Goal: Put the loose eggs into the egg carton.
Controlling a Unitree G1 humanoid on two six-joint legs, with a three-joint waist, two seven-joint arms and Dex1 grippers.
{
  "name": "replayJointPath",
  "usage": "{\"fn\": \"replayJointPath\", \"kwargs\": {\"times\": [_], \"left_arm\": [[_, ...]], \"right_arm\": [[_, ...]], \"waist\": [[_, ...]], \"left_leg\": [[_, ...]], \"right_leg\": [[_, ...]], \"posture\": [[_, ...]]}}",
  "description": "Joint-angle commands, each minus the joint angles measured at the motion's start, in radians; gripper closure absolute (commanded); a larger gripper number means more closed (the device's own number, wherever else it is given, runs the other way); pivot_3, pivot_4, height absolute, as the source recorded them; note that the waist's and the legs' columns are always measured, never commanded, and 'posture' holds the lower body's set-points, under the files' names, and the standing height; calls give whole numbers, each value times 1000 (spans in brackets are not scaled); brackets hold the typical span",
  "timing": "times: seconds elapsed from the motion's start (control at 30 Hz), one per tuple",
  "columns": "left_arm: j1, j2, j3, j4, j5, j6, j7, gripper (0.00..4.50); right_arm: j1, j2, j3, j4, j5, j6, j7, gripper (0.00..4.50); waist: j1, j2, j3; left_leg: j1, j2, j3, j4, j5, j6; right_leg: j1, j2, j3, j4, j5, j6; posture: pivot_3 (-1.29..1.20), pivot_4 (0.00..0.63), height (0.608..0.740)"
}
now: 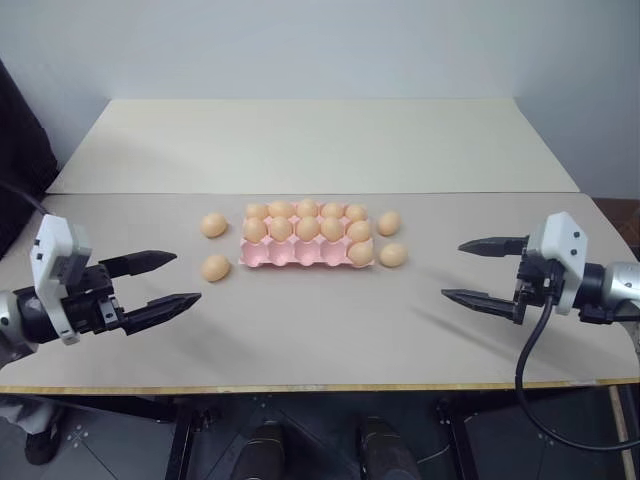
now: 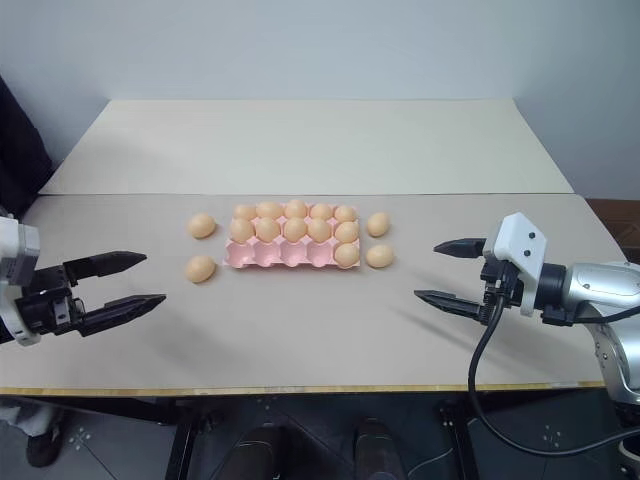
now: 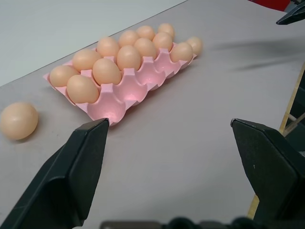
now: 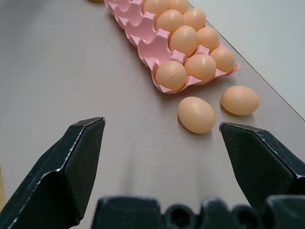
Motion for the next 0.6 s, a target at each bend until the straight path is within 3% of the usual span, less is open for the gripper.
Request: {"fn": "replayJointPath", "kwargs": {"times": [0.03, 0.33, 0.6], "left_arm": [[-39, 18, 14, 4, -28, 2, 4, 33], [-64, 33, -22, 3, -2, -27, -6, 33], [-72, 11, -52, -2, -1, -39, -3, 33]], "right_arm": [[-14, -10, -31, -24, 12, -7, -5, 0], [-14, -4, -30, -12, 4, -19, -16, 0], [-102, -23, 1, 45, -24, -19, -15, 0]], "waist": [[0, 0, 0], [-1, 0, 0], [-2, 0, 0]], "left_leg": [[0, 0, 0, 0, 0, 0], [0, 0, 0, 0, 0, 0], [0, 0, 0, 0, 0, 0]], "right_leg": [[0, 0, 0, 0, 0, 0], [0, 0, 0, 0, 0, 0], [0, 0, 0, 0, 0, 0]], "posture": [[0, 150, 740], [0, 150, 740], [0, 150, 740]]}}
